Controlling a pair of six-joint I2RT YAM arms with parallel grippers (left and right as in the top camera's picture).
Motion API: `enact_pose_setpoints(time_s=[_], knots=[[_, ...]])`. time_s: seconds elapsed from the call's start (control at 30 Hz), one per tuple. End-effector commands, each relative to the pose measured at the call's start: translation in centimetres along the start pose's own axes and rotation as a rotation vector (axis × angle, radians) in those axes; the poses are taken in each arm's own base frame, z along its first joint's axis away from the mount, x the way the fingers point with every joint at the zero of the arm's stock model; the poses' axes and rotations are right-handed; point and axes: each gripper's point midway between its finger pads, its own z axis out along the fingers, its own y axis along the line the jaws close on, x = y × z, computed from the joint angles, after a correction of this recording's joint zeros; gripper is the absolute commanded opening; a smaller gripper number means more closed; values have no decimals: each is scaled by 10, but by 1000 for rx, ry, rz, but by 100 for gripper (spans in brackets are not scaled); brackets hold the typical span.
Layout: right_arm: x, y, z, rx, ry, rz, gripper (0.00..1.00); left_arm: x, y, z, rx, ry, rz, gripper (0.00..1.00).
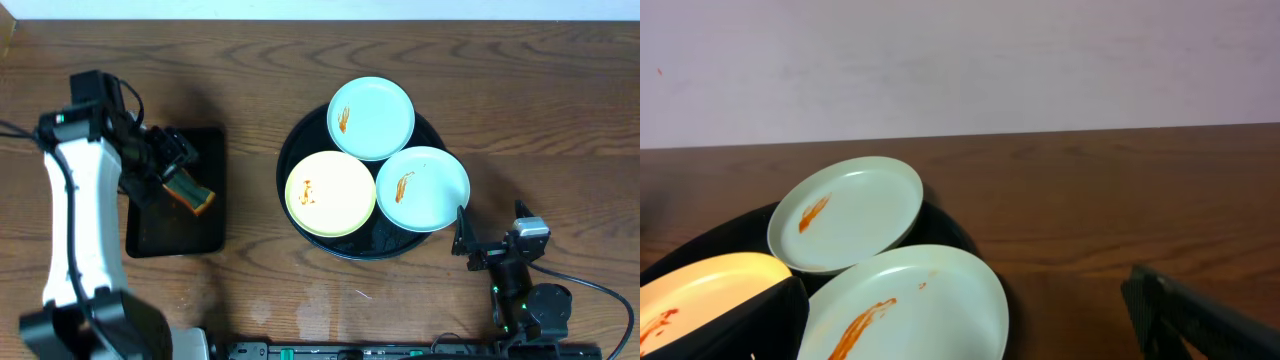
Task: Clean dirty plates on tray and stack at the side
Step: 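Lower the left gripper onto the sponge in the black tray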
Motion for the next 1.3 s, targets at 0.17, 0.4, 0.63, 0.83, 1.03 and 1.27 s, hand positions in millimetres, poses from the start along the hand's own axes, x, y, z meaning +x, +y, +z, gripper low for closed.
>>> enact_pose_setpoints(time_s=[0.17, 0.4, 0.63, 0.83, 1.03, 1.27], knots=[[1, -2, 0, 8, 1, -9, 99, -35, 21, 40, -185, 7, -71, 81], [1, -2, 0, 8, 1, -9, 99, -44, 20, 63, -183, 8, -70, 80], [1, -2, 0, 9, 1, -9, 99, -41, 26, 83, -217, 65, -78, 79], [1, -2, 0, 8, 1, -9, 99, -33, 38, 113, -277, 165, -90, 79], [1, -2, 0, 9, 1, -9, 99, -26, 49, 142, -327, 252, -94, 68], [1, -2, 0, 9, 1, -9, 99, -20, 56, 159, -356, 309, -80, 67]])
